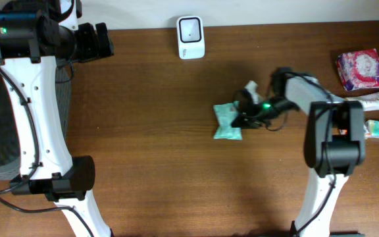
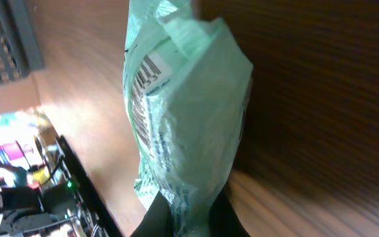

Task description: Scan the item barcode

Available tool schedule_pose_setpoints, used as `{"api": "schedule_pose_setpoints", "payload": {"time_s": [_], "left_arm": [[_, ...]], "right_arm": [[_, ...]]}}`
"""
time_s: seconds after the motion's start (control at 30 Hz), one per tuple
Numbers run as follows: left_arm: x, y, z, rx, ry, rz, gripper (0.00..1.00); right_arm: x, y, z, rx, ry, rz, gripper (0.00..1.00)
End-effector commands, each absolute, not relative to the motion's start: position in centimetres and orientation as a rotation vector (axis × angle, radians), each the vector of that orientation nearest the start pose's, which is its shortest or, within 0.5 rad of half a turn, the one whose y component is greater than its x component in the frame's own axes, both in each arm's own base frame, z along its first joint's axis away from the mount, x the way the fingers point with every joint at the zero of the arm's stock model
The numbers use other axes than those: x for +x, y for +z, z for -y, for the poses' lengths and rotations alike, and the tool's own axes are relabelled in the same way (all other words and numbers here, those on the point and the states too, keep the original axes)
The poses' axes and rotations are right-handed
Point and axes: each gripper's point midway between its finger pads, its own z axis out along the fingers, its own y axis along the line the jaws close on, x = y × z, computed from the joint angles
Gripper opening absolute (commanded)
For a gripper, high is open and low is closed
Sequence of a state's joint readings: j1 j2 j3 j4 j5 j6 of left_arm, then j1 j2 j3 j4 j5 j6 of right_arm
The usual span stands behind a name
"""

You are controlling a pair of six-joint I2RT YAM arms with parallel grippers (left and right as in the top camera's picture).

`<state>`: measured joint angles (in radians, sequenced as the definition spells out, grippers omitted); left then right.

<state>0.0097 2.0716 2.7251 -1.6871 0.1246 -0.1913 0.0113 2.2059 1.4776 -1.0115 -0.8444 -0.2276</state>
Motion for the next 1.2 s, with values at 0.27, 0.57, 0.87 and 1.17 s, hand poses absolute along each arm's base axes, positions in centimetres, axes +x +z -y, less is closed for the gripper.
{"api": "schedule_pose_setpoints", "payload": {"time_s": [0.27,0.57,0.87,1.17], "left_arm": [[42.4,34.6,1.9,-0.201,-0.24,-2.564,0.99],[42.4,34.6,1.9,-0.2,-0.24,-2.564,0.99],[42.4,34.6,1.9,-0.2,-0.24,-2.564,0.99],[42.4,34.6,1.9,-0.201,-0.24,-2.564,0.99]], "right_arm": [[43.4,16.2,-23.8,-0.722,1.244,-2.54,0.04],[45.0,19.6,-26.2,-1.08,1.097,-2.2,0.04],[47.0,20.7,-26.6,-1.065,1.054,-2.11,0.04],[48.9,18.6,-24.7,-0.921,0.853,-2.285,0.04]]}}
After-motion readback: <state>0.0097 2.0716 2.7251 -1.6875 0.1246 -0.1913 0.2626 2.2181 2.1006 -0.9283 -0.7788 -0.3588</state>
